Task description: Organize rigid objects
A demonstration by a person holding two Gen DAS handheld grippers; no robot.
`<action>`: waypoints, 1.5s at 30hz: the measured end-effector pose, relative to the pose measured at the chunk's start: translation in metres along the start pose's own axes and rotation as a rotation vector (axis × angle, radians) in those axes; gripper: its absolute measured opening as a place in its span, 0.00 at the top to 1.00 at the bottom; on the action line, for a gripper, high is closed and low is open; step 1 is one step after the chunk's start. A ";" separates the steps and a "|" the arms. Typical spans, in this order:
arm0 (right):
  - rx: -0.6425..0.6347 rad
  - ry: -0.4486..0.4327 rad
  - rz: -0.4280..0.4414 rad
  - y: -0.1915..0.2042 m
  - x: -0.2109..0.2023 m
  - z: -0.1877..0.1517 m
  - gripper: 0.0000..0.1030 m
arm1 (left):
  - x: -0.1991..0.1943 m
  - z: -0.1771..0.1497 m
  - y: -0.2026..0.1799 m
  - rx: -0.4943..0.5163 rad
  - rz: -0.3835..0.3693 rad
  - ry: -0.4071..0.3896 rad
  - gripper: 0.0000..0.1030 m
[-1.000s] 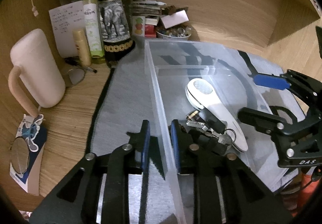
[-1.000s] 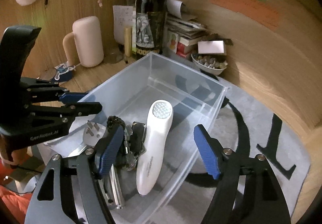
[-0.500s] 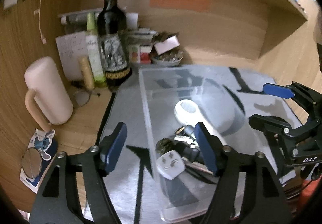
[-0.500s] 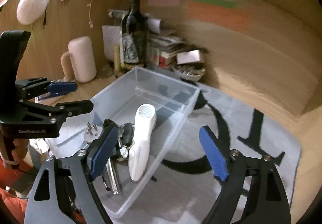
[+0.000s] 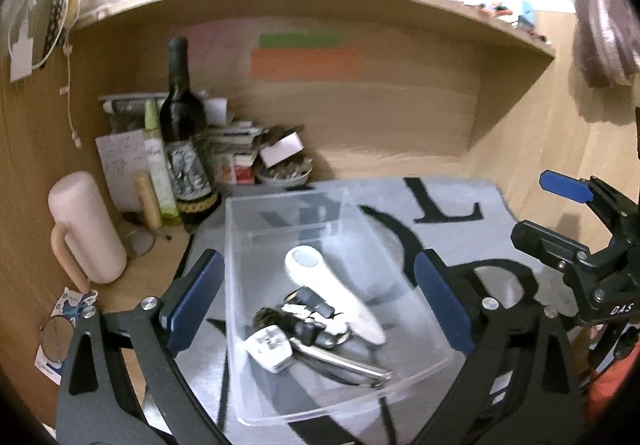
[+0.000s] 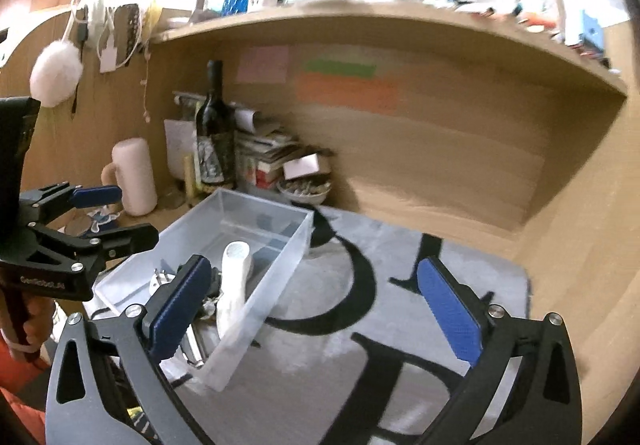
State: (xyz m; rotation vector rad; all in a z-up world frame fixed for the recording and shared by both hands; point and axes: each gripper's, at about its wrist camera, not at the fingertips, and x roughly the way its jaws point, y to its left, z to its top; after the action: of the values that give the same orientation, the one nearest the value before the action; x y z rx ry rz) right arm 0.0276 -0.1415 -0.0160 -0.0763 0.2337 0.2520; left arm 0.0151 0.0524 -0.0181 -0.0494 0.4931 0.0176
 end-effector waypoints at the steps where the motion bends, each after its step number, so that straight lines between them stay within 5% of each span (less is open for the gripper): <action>1: 0.004 -0.013 -0.008 -0.002 -0.005 0.000 0.00 | -0.004 0.001 -0.004 0.001 -0.006 -0.013 0.05; 16: 0.022 -0.147 -0.070 -0.009 -0.058 -0.001 0.00 | -0.033 0.006 -0.029 0.020 -0.051 -0.120 0.01; 45: 0.018 -0.157 -0.072 -0.006 -0.062 -0.002 0.00 | -0.040 0.007 -0.034 0.036 -0.050 -0.136 0.01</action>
State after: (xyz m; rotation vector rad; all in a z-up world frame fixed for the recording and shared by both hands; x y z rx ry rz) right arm -0.0302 -0.1625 -0.0033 -0.0465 0.0767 0.1833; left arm -0.0155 0.0188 0.0083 -0.0249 0.3559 -0.0364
